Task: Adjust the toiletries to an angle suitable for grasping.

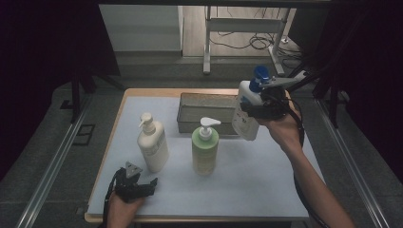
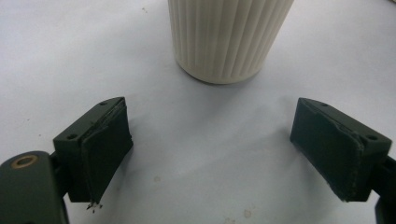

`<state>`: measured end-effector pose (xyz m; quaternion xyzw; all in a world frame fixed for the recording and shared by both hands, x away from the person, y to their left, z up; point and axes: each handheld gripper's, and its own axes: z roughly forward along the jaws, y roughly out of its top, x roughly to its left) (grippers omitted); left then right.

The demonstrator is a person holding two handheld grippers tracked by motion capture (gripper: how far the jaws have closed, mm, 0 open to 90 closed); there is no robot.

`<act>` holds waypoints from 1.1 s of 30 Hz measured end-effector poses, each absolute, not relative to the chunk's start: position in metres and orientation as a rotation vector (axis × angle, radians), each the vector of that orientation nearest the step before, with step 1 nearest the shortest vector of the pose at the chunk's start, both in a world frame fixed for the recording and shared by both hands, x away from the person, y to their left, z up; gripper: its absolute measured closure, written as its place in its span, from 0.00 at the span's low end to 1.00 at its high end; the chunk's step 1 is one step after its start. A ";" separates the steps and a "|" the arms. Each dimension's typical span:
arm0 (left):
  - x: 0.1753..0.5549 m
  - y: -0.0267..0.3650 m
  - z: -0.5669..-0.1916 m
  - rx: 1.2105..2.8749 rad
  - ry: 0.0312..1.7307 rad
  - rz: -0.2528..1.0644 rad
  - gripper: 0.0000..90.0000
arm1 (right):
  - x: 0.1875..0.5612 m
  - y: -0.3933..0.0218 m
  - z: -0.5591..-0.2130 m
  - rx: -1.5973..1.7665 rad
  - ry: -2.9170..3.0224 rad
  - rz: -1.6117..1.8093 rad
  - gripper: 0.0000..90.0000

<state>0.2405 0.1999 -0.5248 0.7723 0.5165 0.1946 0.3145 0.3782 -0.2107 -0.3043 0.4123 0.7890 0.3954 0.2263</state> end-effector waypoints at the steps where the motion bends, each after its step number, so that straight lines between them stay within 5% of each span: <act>1: 0.240 0.200 -0.525 2.035 1.362 0.513 0.13 | 0.380 -0.209 -0.304 1.135 2.174 1.091 0.44; 33: 0.241 0.200 -0.525 2.035 1.361 0.511 0.13 | 0.445 -0.159 -0.308 1.186 2.126 1.088 0.44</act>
